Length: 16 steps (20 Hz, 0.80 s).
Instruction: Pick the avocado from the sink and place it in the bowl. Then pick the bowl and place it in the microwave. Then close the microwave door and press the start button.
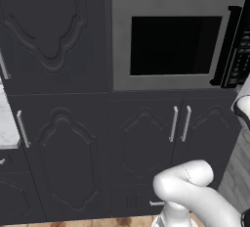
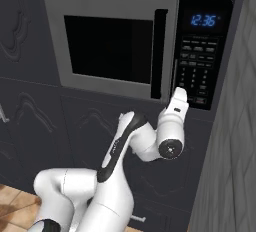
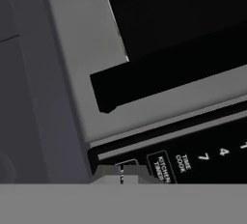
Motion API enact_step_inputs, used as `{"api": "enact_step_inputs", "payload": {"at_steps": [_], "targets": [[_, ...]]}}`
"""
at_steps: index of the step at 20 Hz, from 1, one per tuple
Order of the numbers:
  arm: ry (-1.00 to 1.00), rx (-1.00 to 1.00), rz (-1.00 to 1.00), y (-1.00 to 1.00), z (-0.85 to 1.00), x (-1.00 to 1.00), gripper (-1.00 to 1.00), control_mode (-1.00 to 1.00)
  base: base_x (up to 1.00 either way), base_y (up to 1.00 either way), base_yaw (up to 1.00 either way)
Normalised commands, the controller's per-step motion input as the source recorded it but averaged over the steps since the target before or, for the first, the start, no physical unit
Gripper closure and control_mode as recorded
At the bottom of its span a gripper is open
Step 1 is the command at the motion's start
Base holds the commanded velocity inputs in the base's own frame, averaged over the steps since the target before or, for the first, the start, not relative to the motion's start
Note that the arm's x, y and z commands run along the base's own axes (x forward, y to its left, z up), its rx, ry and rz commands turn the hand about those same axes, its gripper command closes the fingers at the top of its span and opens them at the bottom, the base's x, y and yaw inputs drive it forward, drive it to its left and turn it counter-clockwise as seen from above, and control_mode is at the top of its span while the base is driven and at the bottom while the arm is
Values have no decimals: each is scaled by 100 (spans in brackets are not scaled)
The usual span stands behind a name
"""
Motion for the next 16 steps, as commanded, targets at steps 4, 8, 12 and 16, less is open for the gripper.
{"api": "enact_step_inputs", "payload": {"at_steps": [4, 8, 12, 16], "targets": [[-5, 1, 0, -9, 0, 27, 100, -100, 0, 0, 0], [-3, 1, 0, -12, 0, 31, 100, -100, 0, 0, 0], [-1, 2, 0, -17, 0, 36, 100, -100, 0, 0, 0], [0, 2, 0, -21, -3, 37, 100, -100, 0, 0, 0]]}}
